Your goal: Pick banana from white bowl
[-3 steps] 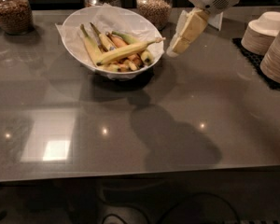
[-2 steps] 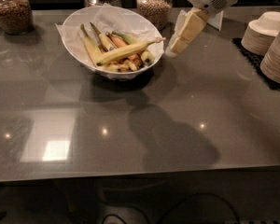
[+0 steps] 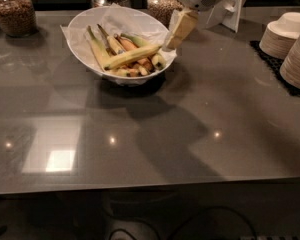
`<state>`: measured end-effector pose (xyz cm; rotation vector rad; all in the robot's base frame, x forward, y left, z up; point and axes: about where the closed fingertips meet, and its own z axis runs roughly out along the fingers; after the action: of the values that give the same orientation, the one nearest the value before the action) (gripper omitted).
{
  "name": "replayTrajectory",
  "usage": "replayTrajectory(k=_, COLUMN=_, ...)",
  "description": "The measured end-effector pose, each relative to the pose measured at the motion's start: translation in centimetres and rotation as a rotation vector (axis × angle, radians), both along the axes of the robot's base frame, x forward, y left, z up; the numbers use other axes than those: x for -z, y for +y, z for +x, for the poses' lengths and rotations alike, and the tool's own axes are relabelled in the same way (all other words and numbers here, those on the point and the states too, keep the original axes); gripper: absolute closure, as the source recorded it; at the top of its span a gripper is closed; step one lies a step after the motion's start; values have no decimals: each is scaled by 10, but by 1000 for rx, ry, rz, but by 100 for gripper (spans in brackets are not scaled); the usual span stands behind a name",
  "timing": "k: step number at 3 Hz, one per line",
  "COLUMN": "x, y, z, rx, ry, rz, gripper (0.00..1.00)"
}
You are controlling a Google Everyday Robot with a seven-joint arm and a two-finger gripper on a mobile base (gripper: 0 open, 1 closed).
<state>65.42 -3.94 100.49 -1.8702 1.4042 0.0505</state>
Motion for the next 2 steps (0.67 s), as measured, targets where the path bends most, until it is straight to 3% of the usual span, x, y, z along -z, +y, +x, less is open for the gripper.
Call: replayTrajectory(k=2, x=41, y=21, z=34, rx=-56, ry=87, rz=-30, gripper=50)
